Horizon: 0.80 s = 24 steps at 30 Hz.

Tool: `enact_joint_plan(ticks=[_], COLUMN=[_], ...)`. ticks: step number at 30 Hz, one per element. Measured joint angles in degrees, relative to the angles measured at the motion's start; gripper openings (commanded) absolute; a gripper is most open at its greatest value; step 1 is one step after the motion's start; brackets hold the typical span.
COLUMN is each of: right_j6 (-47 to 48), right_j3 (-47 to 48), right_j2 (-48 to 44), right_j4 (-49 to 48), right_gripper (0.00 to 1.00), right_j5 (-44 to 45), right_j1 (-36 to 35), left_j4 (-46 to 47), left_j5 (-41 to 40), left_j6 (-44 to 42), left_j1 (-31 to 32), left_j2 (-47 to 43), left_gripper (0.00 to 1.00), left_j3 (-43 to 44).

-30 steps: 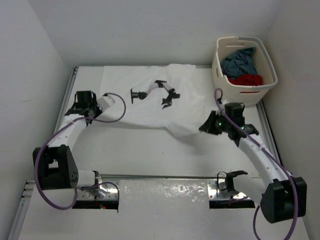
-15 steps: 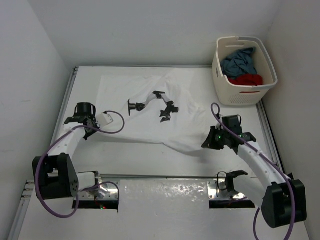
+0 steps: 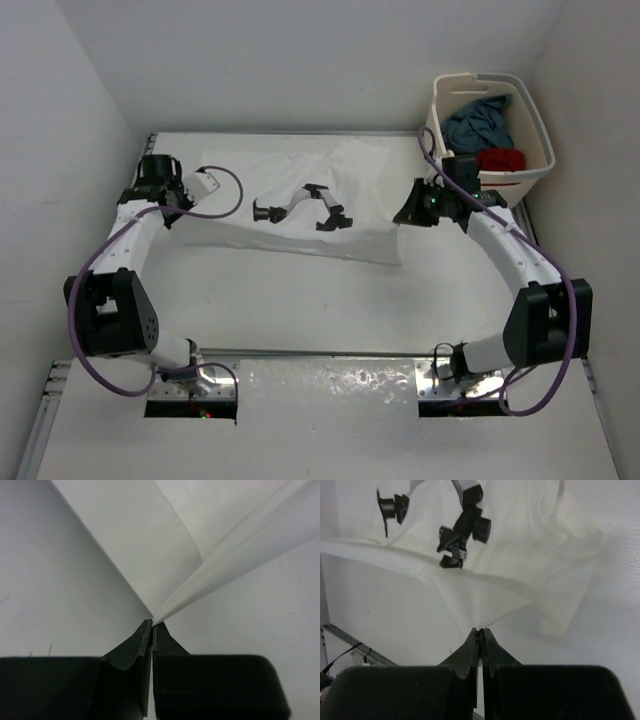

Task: Fold and stack the t-shirts
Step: Flatten out the tshirt

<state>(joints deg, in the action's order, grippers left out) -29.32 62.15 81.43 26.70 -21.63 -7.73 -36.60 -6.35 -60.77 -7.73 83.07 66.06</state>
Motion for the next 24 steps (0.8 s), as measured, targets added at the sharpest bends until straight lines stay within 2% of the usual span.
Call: enact_joint_plan(ticks=[5, 9, 17, 22, 23, 24], right_j6=[0.7, 1.2, 1.2, -1.0, -1.4, -1.7], right_j3=[-5.0, -12.9, -17.8, -30.0, -32.7, -34.9], right_j2=[-1.7, -9.7, -20.4, -24.1, -24.2, -24.1], right_j4=[1.4, 5.9, 12.9, 11.6, 11.9, 12.0], right_gripper=[0.00, 0.00, 0.00, 0.00, 0.01, 0.11], right_j5=[-0.3, -0.7, -2.4, -4.3, -4.6, -4.9], right_j1=[0.2, 0.1, 0.1, -1.0, -1.4, -1.6], left_j4=[-1.3, -4.9, -9.3, -10.1, -10.2, -10.3], left_j5=[-0.1, -0.6, -1.7, -1.9, -2.0, -2.1], left_j6=[-1.2, -3.5, -6.4, -7.5, -7.8, -8.0], left_j1=[-1.3, -4.2, -5.9, -5.9, -5.9, -5.9], left_j2=[-0.6, -3.0, -4.7, -5.2, -5.2, -5.2], left_gripper=[0.00, 0.00, 0.00, 0.00, 0.00, 0.00], left_j3=[-3.9, -6.6, -7.0, -11.9, -13.0, -14.1])
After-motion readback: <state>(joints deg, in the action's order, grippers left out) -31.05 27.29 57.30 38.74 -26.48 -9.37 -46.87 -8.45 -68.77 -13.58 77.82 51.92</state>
